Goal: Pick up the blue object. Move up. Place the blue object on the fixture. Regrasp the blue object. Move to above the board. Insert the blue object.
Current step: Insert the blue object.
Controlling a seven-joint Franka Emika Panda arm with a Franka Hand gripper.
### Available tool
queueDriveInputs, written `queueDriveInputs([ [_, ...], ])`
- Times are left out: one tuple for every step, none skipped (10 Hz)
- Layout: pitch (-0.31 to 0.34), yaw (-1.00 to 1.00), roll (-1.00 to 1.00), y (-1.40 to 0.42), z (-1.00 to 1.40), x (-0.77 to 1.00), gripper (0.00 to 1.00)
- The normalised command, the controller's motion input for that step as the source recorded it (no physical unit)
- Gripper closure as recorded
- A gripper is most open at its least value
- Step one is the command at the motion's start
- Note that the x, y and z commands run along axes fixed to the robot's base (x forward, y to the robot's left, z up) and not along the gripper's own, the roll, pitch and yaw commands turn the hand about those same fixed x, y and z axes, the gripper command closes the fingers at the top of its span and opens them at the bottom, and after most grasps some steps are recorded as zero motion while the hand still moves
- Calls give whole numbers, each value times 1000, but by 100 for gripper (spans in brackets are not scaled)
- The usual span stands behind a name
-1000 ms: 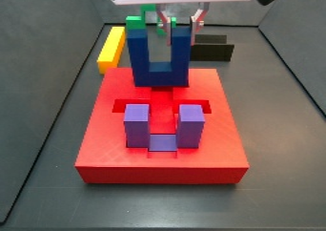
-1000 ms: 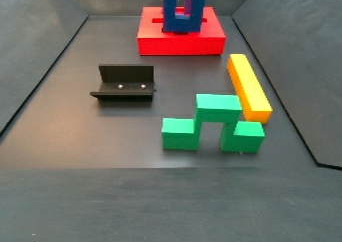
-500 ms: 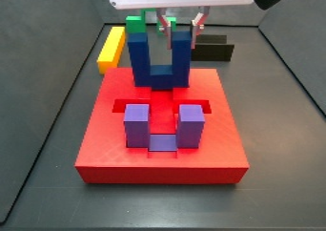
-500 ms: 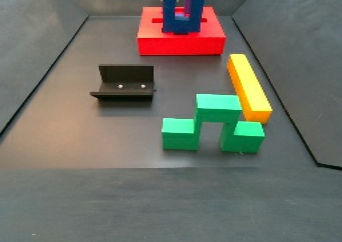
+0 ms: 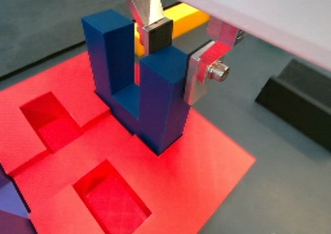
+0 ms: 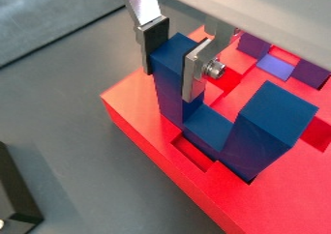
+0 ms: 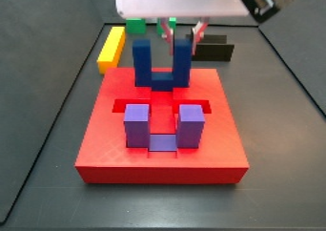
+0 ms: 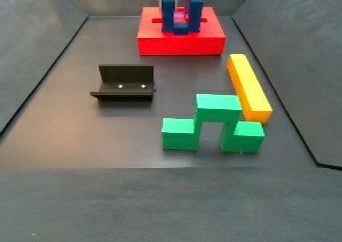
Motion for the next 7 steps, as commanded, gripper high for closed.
queueDriveInputs([
  [-50,31,94,-126,-729,0,100],
  [-43,0,79,-163,-611,0,100],
  [-40,0,97,-180,-649,0,100],
  [-59,0,94,-191,-717,-43,100],
  [-20,0,-49,-149,-423,-83,100],
  [10,0,-160,-17,-371,-83,100],
  [36,0,-27,-177,-291,-3,100],
])
